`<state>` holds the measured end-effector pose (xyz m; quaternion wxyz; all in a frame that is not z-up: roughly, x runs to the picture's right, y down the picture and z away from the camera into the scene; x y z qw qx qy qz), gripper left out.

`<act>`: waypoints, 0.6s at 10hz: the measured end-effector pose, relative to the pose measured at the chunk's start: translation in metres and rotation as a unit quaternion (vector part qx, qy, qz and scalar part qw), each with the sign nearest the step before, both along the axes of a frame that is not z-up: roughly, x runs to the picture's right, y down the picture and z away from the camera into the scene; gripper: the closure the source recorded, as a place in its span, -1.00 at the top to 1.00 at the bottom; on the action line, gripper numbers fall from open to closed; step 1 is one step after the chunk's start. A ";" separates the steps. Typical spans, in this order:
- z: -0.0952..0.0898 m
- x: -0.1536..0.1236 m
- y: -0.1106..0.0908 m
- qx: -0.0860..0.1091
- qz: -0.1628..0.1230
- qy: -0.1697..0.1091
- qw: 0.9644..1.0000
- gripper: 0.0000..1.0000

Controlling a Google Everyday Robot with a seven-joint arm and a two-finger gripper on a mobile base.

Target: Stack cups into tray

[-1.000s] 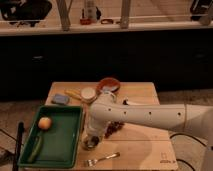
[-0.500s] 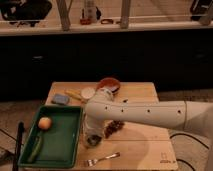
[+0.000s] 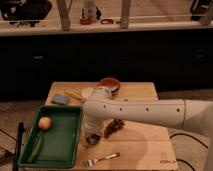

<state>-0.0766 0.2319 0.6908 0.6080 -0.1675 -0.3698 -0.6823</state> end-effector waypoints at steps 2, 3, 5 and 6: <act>-0.004 -0.004 -0.006 0.002 -0.006 -0.005 1.000 -1.00; -0.006 -0.005 -0.008 0.004 -0.009 -0.007 1.000 -1.00; -0.013 -0.007 -0.016 0.007 -0.016 -0.009 1.000 -1.00; -0.017 -0.009 -0.020 0.008 -0.018 -0.012 1.000 -1.00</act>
